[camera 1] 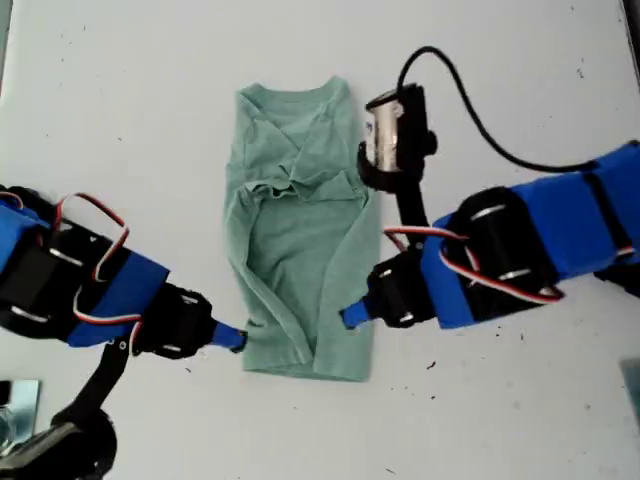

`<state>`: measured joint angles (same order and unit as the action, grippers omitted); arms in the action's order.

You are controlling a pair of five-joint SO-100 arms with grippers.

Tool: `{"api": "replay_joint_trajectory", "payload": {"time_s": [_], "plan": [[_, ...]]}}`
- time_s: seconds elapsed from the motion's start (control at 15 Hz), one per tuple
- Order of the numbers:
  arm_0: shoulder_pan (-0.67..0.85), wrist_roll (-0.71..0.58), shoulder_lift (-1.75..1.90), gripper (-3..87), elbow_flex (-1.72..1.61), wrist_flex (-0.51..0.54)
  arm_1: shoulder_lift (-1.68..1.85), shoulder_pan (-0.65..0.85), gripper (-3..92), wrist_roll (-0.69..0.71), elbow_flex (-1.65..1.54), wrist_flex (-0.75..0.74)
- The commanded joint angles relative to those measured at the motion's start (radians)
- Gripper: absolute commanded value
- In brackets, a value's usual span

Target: Fold t shirt

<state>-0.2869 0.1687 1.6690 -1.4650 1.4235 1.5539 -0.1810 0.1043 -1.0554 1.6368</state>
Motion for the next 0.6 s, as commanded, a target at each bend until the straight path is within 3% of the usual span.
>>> {"api": "replay_joint_trajectory", "payload": {"time_s": [0.0,0.53], "plan": [[0.049,-0.026,-0.008,26.9,0.009,-0.025,-0.040,-0.012,32.4,-0.012,0.075,-0.023],[0.052,-0.084,-0.371,29.1,0.058,-0.209,-0.344,-0.071,30.9,-0.091,0.095,-0.153]]}}
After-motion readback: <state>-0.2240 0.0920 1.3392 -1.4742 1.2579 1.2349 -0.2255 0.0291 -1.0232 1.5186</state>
